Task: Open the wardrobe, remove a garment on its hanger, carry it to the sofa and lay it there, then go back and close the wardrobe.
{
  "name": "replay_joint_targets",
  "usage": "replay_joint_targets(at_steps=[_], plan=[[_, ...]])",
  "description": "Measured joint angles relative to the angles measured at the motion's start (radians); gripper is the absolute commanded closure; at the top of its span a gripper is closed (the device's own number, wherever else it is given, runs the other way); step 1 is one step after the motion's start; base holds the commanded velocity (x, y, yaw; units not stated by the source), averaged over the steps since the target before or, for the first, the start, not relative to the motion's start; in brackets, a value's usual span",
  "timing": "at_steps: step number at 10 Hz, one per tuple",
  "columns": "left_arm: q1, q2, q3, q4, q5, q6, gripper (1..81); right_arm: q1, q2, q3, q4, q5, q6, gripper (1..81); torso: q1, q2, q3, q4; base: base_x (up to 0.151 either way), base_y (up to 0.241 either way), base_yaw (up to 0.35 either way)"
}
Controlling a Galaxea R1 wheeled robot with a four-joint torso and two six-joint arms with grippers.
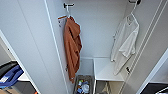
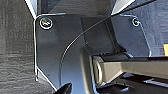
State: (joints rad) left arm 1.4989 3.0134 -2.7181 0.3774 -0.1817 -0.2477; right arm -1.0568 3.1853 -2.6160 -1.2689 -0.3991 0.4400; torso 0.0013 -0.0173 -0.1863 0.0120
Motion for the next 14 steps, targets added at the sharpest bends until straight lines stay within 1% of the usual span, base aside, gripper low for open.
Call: replay_joint_targets(at_steps=[2, 3, 4, 5, 6, 7, 8, 9, 10, 11, 12, 13, 14], plan=[[0.000, 0.000, 0.000, 0.000, 0.000, 0.000, 1.0, 0.069, -0.030, -0.017, -0.030, -0.180, -0.002, 1.0, 0.000, 0.000, 0.000, 0.000, 0.000, 0.000, 0.000], [0.000, 0.001, 0.000, 0.000, 0.000, 0.000, 1.0, 0.099, -0.025, -0.017, -0.035, -0.228, 0.003, 1.0, 0.001, 0.000, 0.000, 0.000, 0.000, 0.000, 0.000], [0.000, 0.001, 0.000, 0.000, 0.000, 0.002, 1.0, 0.117, -0.014, -0.020, -0.038, -0.262, 0.036, 1.0, 0.001, 0.000, 0.000, 0.000, 0.000, 0.000, 0.000], [0.000, 0.002, 0.000, 0.000, 0.000, 0.004, 1.0, 0.121, -0.010, -0.040, -0.042, -0.293, 0.107, 1.0, 0.001, 0.000, 0.000, 0.000, 0.000, 0.000, 0.000], [0.001, 0.004, -0.001, 0.001, 0.000, 0.004, 1.0, 0.113, -0.011, -0.075, -0.042, -0.324, 0.194, 1.0, 0.001, 0.000, -0.001, 0.000, 0.000, 0.000, 0.000], [0.001, 0.004, -0.001, 0.001, 0.000, 0.004, 1.0, 0.101, -0.021, -0.099, -0.049, -0.331, 0.250, 1.0, 0.001, 0.000, -0.001, 0.000, 0.000, 0.000, 0.000], [0.001, 0.005, -0.001, 0.001, 0.000, 0.004, 1.0, 0.091, -0.018, -0.123, -0.052, -0.349, 0.383, 1.0, 0.001, 0.000, -0.001, 0.000, 0.000, 0.000, 0.000], [0.001, 0.006, -0.001, 0.001, 0.000, 0.005, 1.0, 0.066, -0.015, -0.153, -0.045, -0.362, 0.489, 1.0, 0.001, 0.000, -0.001, 0.000, 0.000, 0.000, 0.000], [0.001, 0.009, -0.001, 0.008, 0.001, 0.005, 1.0, 0.033, -0.014, -0.171, -0.034, -0.364, 0.540, 1.0, 0.001, 0.000, -0.001, 0.000, 0.000, 0.000, 0.000], [0.001, 0.009, -0.001, 0.013, 0.000, 0.005, 1.0, 0.007, -0.028, -0.173, -0.002, -0.371, 0.557, 1.0, 0.001, 0.000, -0.001, 0.000, 0.000, 0.000, 0.000], [0.001, 0.009, -0.001, 0.014, 0.000, 0.006, 1.0, -0.003, -0.048, -0.171, 0.012, -0.363, 0.564, 1.0, 0.001, 0.000, -0.001, 0.000, 0.000, 0.000, 0.000], [0.001, 0.008, -0.001, 0.014, 0.000, 0.006, 1.0, -0.009, -0.076, -0.161, 0.020, -0.338, 0.568, 1.0, 0.001, 0.000, -0.001, 0.000, 0.000, 0.000, 0.000], [0.001, 0.009, -0.001, 0.015, 0.001, 0.006, 1.0, -0.016, -0.092, -0.142, 0.031, -0.279, 0.570, 1.0, 0.001, 0.000, -0.001, 0.000, 0.000, 0.000, 0.000]])
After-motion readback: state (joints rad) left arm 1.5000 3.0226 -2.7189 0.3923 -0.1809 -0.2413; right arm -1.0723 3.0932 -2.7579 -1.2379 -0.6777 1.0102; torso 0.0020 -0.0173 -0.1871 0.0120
